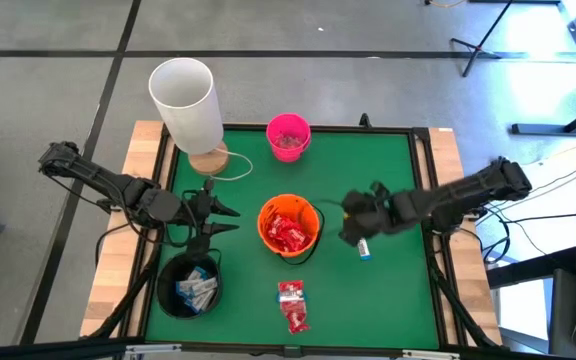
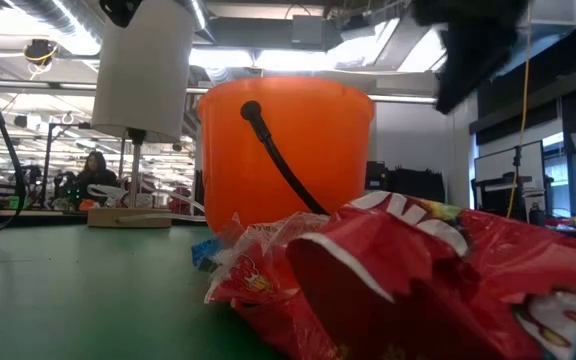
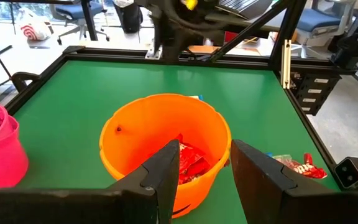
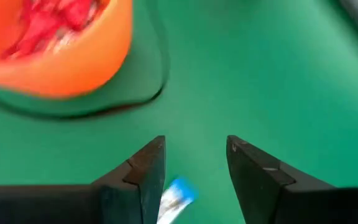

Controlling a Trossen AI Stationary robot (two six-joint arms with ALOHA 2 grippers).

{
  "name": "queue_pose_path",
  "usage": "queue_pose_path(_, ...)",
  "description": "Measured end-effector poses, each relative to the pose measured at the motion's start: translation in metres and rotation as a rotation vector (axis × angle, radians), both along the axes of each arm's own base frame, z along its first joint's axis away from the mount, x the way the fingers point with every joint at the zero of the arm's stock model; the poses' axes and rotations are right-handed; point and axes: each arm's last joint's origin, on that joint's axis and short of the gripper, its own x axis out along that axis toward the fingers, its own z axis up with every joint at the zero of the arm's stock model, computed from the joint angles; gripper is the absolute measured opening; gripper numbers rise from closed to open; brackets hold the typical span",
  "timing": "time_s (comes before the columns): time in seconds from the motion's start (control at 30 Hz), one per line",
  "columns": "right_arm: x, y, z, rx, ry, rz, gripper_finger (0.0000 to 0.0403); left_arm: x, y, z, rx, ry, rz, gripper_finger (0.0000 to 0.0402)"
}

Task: Sort candy
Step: Put the white chocolate into the black bucket

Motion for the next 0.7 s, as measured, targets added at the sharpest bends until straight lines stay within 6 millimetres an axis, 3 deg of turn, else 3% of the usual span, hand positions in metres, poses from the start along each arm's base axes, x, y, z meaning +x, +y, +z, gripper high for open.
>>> queue_pose_path(0.17, -0.019, 0.028, -0.037, 0.133, -0.008, -0.127, 0.0166, 0.000, 0.000, 0.000, -0.001, -0.001, 0.000, 0.0135)
queue_pose_path(0.33, -0.042, 0.037, -0.079, 0.216, 0.064, -0.210, 0.0174, 0.000, 0.000, 0.000, -0.004, -0.003, 0.001, 0.0135)
queue_pose_path(0.47, -0.045, 0.045, -0.107, 0.361, 0.009, -0.191, 0.0203, 0.000, 0.000, 0.000, -0.004, -0.004, 0.002, 0.0135)
queue_pose_path(0.7, -0.052, 0.041, -0.126, 0.409, -0.008, -0.235, 0.0267, 0.000, 0.000, 0.001, -0.007, -0.009, 0.003, 0.0135)
